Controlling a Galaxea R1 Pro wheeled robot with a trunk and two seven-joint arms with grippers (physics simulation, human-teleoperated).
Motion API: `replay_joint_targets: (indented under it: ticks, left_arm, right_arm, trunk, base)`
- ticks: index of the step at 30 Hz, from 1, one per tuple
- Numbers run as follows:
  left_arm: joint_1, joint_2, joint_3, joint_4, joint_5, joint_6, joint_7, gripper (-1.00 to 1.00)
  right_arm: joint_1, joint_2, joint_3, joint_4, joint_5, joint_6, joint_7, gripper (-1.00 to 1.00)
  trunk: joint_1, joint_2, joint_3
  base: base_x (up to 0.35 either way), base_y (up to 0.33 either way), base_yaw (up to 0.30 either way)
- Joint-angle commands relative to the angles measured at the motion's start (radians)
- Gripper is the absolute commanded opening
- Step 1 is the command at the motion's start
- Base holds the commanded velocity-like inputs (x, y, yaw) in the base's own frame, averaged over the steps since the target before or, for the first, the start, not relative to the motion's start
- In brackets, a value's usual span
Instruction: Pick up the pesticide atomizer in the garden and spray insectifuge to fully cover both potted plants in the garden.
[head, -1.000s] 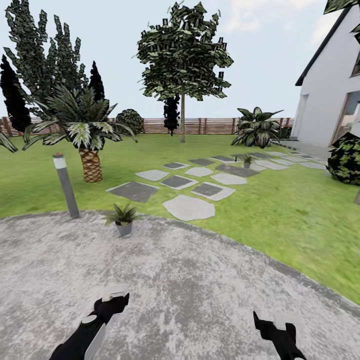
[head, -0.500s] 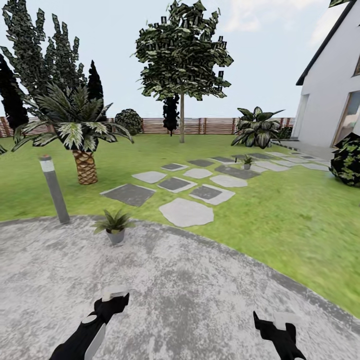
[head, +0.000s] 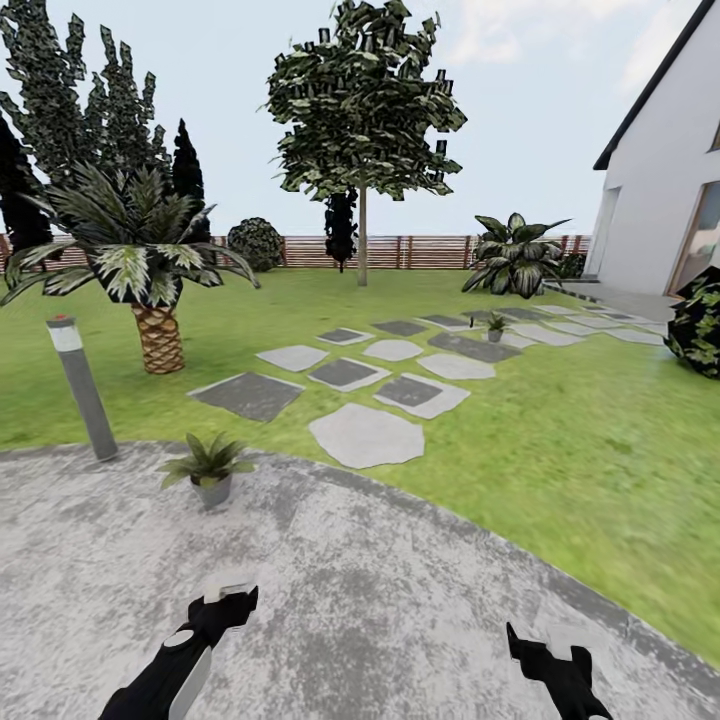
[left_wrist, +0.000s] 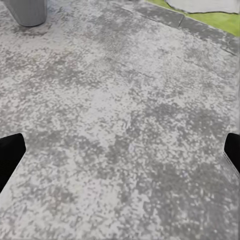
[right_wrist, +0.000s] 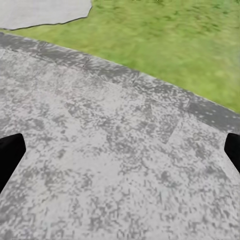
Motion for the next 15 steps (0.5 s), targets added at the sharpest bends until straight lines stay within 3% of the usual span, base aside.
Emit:
replay_joint_targets:
  ticks: [1, 15]
  left_arm:
    - [0.0, 0.0, -0.001, 0.0, 0.011, -0.001, 0.001, 1.0]
    - [0.0, 0.0, -0.001, 0.0, 0.011, -0.001, 0.001, 1.0]
  right_arm:
    - [-0.001, 0.0, 0.0, 0.0, 0.0, -0.003, -0.001, 1.0]
    - [-0.001, 0.0, 0.0, 0.001, -0.001, -0.002, -0.002, 1.0]
  trunk:
    - [0.0, 0.0, -0.001]
    - [0.0, 0.0, -0.001]
  base:
    - [0.332, -0.125, 0.0]
    - [0.332, -0.127, 0.0]
